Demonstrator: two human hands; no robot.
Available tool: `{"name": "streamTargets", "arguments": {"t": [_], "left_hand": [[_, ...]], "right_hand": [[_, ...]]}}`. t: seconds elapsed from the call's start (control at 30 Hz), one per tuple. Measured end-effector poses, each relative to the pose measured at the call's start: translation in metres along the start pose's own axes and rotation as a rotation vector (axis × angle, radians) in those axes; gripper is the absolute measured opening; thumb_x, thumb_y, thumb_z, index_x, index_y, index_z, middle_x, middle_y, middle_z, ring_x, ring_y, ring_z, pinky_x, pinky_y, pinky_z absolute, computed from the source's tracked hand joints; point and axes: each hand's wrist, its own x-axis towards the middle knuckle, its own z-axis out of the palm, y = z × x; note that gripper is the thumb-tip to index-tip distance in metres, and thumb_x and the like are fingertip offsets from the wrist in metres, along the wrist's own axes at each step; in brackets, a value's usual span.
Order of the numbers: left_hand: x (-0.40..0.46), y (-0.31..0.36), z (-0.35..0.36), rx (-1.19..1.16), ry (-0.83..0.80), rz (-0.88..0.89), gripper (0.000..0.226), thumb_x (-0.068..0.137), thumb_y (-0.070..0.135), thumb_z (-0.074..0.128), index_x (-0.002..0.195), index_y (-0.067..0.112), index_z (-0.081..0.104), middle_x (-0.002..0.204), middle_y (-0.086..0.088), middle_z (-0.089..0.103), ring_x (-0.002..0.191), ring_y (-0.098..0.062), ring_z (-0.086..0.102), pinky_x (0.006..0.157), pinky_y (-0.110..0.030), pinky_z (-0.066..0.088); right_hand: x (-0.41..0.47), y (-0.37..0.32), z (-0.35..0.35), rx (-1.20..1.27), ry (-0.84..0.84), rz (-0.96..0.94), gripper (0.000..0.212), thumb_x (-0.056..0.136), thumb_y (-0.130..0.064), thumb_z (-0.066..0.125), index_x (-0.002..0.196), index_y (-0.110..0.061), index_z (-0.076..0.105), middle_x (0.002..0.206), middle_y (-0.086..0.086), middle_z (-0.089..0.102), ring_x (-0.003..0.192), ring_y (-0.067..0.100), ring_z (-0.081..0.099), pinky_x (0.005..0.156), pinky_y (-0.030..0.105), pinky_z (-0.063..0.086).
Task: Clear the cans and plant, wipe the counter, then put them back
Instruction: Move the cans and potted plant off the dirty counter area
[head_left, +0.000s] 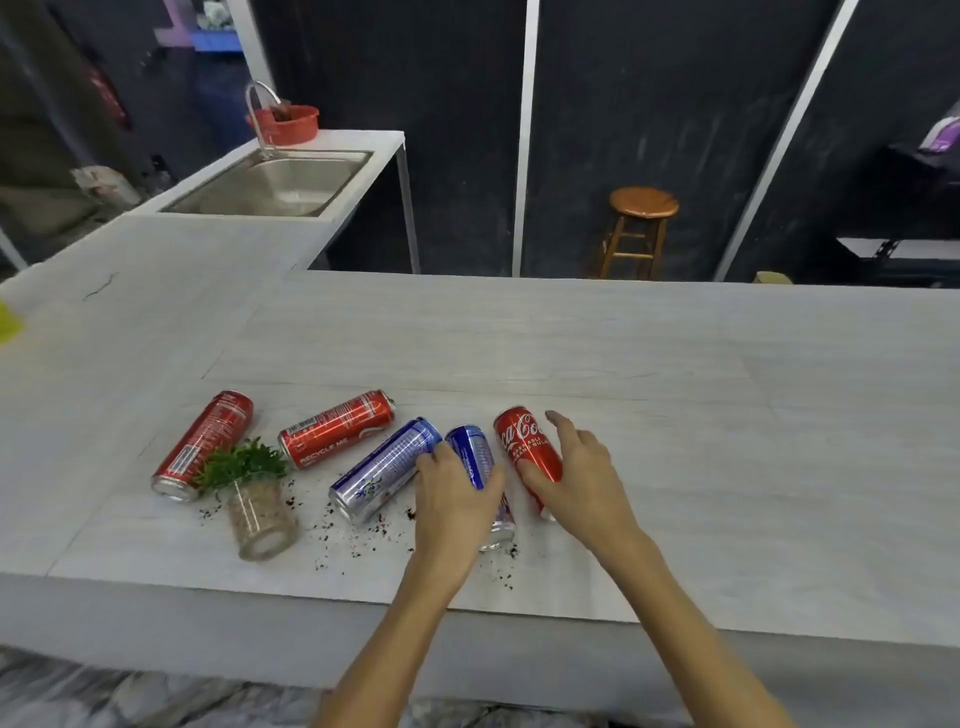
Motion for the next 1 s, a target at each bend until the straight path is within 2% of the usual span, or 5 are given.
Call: {"name": "streamTargets", "arguments": {"t": [0.3, 0.43, 0.7, 0.87, 1.0], "left_hand": [[0.005, -0.002, 0.018, 0.043, 0.045, -0.082, 0.066, 0.088, 0.058, 0.071, 0.129, 0.010, 0.051, 0.106, 0.001, 0.050, 0.088, -0.011, 0.053, 0.068, -0.020, 0.041], [0.007, -0.002, 0.018, 0.021, -0.016, -0.112, 0.056, 0.085, 0.060, 0.071, 0.115, 0.013, 0.057, 0.099, -0.002, 0.062, 0.084, -0.017, 0.063, 0.071, -0.031, 0.057], [0.013, -0.001, 0.009, -0.005, -0.045, -0.073, 0.037, 0.084, 0.052, 0.070, 0.100, 0.021, 0.061, 0.085, 0.002, 0.062, 0.073, -0.013, 0.062, 0.066, -0.037, 0.056], [0.021, 0.006, 0.007, -0.080, -0.036, 0.015, 0.028, 0.084, 0.047, 0.074, 0.098, 0.029, 0.057, 0.087, 0.004, 0.062, 0.074, -0.011, 0.062, 0.065, -0.038, 0.058], [0.030, 0.016, 0.007, -0.159, -0.017, 0.114, 0.032, 0.084, 0.045, 0.075, 0.105, 0.039, 0.053, 0.092, 0.011, 0.059, 0.081, -0.008, 0.062, 0.070, -0.038, 0.058]], "right_hand": [[0.035, 0.011, 0.017, -0.019, -0.120, 0.034, 0.086, 0.089, -0.054, 0.073, 0.161, -0.028, 0.033, 0.134, 0.007, 0.066, 0.115, 0.025, 0.065, 0.096, 0.044, 0.058], [0.037, 0.015, 0.019, 0.044, -0.096, 0.048, 0.081, 0.085, -0.056, 0.076, 0.153, -0.023, 0.046, 0.122, 0.001, 0.071, 0.103, 0.018, 0.069, 0.087, 0.039, 0.061], [0.029, 0.020, 0.013, 0.179, 0.020, 0.048, 0.072, 0.085, -0.051, 0.080, 0.146, -0.025, 0.054, 0.104, -0.010, 0.069, 0.089, 0.007, 0.067, 0.076, 0.026, 0.059], [0.023, 0.024, 0.002, 0.274, 0.104, 0.054, 0.077, 0.084, -0.046, 0.083, 0.149, -0.029, 0.048, 0.121, -0.008, 0.068, 0.102, 0.008, 0.067, 0.084, 0.030, 0.061], [0.020, 0.025, -0.009, 0.355, 0.179, 0.056, 0.075, 0.084, -0.043, 0.083, 0.149, -0.035, 0.046, 0.123, -0.013, 0.064, 0.102, -0.002, 0.064, 0.072, 0.014, 0.057]]}}
